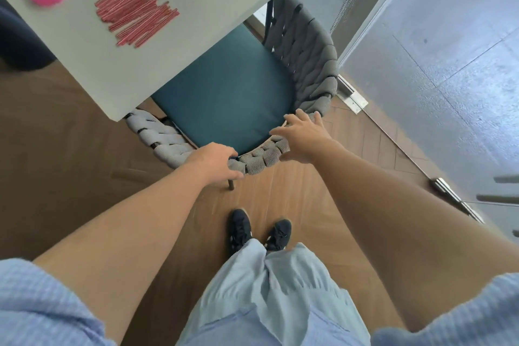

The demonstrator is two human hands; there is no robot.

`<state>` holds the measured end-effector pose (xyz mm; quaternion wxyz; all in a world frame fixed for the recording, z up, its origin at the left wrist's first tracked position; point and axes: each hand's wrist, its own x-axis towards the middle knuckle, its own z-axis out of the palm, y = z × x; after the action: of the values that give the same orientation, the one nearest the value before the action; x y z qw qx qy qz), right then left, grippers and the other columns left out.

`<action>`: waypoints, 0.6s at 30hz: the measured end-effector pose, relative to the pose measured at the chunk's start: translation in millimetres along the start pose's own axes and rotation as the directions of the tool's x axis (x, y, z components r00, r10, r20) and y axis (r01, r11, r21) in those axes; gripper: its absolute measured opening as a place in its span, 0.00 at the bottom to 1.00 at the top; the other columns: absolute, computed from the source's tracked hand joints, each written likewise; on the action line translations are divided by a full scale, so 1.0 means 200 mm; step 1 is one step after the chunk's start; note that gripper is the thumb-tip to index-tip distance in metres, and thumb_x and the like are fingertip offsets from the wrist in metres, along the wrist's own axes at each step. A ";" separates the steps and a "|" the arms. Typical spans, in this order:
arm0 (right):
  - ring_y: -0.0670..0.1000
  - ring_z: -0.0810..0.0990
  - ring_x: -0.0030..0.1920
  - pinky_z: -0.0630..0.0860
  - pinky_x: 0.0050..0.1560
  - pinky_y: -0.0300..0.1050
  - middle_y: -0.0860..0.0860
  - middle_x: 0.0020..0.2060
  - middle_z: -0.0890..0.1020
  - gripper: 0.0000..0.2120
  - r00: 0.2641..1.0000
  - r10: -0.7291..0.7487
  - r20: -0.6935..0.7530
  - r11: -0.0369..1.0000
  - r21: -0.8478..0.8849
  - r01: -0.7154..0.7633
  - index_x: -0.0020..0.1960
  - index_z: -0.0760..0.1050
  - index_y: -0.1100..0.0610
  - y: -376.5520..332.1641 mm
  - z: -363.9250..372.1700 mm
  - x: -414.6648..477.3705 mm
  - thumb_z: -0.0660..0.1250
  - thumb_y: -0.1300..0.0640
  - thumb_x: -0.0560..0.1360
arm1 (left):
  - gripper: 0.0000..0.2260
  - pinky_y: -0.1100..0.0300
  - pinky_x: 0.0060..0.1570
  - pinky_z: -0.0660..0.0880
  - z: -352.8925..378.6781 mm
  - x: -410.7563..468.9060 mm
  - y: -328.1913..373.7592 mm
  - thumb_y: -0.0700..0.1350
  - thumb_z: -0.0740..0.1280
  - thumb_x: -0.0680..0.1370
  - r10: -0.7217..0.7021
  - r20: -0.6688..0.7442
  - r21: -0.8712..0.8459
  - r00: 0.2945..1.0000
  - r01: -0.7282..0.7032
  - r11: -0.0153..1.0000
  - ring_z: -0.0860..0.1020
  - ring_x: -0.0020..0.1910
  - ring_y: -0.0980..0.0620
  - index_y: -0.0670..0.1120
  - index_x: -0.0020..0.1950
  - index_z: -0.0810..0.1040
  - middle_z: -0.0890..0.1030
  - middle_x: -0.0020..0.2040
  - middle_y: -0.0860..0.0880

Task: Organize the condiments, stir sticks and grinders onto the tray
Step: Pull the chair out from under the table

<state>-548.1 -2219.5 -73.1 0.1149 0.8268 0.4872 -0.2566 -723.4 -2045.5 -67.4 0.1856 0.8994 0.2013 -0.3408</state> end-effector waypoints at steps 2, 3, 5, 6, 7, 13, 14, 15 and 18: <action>0.60 0.59 0.75 0.57 0.72 0.70 0.52 0.72 0.68 0.33 1.000 -0.013 0.011 1.000 -0.007 0.013 0.73 0.67 0.34 0.02 -0.03 0.02 0.73 0.34 0.70 | 0.30 0.51 0.61 0.77 0.00 -0.01 0.01 0.67 0.69 0.73 -0.018 0.006 0.014 1.000 0.018 1.000 0.77 0.65 0.50 0.57 0.72 0.74 0.80 0.66 0.55; 0.59 0.60 0.74 0.58 0.72 0.70 0.52 0.71 0.69 0.32 1.000 -0.020 0.024 1.000 -0.006 0.020 0.72 0.68 0.34 0.04 -0.04 0.03 0.72 0.35 0.71 | 0.28 0.52 0.60 0.77 -0.01 -0.01 0.01 0.66 0.69 0.74 -0.028 0.015 0.012 1.000 0.028 1.000 0.77 0.64 0.51 0.57 0.71 0.75 0.80 0.65 0.55; 0.59 0.59 0.74 0.59 0.71 0.69 0.52 0.70 0.69 0.31 0.998 -0.035 0.042 0.999 0.009 0.035 0.71 0.68 0.34 0.07 -0.05 0.05 0.72 0.35 0.71 | 0.26 0.53 0.59 0.77 -0.02 -0.01 0.02 0.65 0.69 0.74 -0.046 0.038 -0.003 0.998 0.046 0.999 0.78 0.62 0.52 0.57 0.70 0.76 0.81 0.62 0.56; 0.59 0.57 0.75 0.59 0.72 0.70 0.52 0.72 0.67 0.31 0.998 -0.043 0.050 0.999 0.015 0.043 0.72 0.68 0.34 0.10 -0.05 0.06 0.72 0.35 0.71 | 0.26 0.53 0.59 0.78 -0.03 0.00 0.02 0.65 0.69 0.74 -0.057 0.055 -0.001 0.997 0.057 0.998 0.78 0.61 0.52 0.58 0.70 0.77 0.82 0.61 0.57; 0.60 0.53 0.77 0.57 0.72 0.72 0.52 0.74 0.65 0.32 0.997 -0.050 0.062 0.999 0.018 0.049 0.72 0.68 0.34 0.11 -0.05 0.07 0.72 0.34 0.71 | 0.26 0.53 0.60 0.78 -0.04 0.00 0.03 0.65 0.69 0.74 -0.068 0.077 0.002 0.995 0.068 0.998 0.78 0.61 0.53 0.58 0.70 0.77 0.82 0.61 0.57; 0.63 0.50 0.78 0.51 0.72 0.75 0.52 0.75 0.64 0.38 0.974 -0.197 0.108 0.975 -0.082 0.207 0.74 0.64 0.33 0.26 -0.02 0.16 0.73 0.31 0.67 | 0.32 0.55 0.61 0.77 -0.04 0.07 0.10 0.66 0.76 0.68 -0.177 0.151 -0.116 0.972 0.196 0.974 0.79 0.61 0.53 0.59 0.70 0.77 0.82 0.62 0.56; 0.62 0.52 0.78 0.50 0.72 0.73 0.51 0.74 0.66 0.38 0.970 -0.221 0.101 0.966 -0.112 0.232 0.74 0.64 0.33 0.29 -0.01 0.16 0.73 0.31 0.67 | 0.33 0.54 0.61 0.77 -0.03 0.07 0.12 0.65 0.77 0.67 -0.186 0.142 -0.111 0.972 0.202 0.973 0.79 0.62 0.52 0.59 0.71 0.77 0.81 0.64 0.55; 0.62 0.55 0.77 0.50 0.73 0.72 0.51 0.73 0.67 0.37 0.965 -0.250 0.086 0.956 -0.138 0.260 0.74 0.65 0.33 0.32 0.01 0.16 0.72 0.31 0.68 | 0.33 0.53 0.61 0.77 0.00 0.08 0.16 0.65 0.77 0.67 -0.196 0.123 -0.105 0.973 0.209 0.972 0.79 0.63 0.51 0.59 0.70 0.77 0.81 0.64 0.55; 0.59 0.63 0.74 0.47 0.74 0.71 0.49 0.68 0.73 0.32 0.948 -0.317 0.013 0.937 -0.147 0.316 0.73 0.66 0.35 0.39 0.06 0.15 0.69 0.32 0.72 | 0.27 0.51 0.55 0.79 0.08 0.07 0.25 0.68 0.73 0.67 -0.239 0.036 -0.103 0.970 0.242 0.965 0.80 0.59 0.49 0.61 0.64 0.80 0.83 0.58 0.54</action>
<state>-472.1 -2240.7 -104.0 0.1302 0.7284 0.6319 -0.2307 -697.6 -2093.1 -78.7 0.1931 0.8530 0.3246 -0.3601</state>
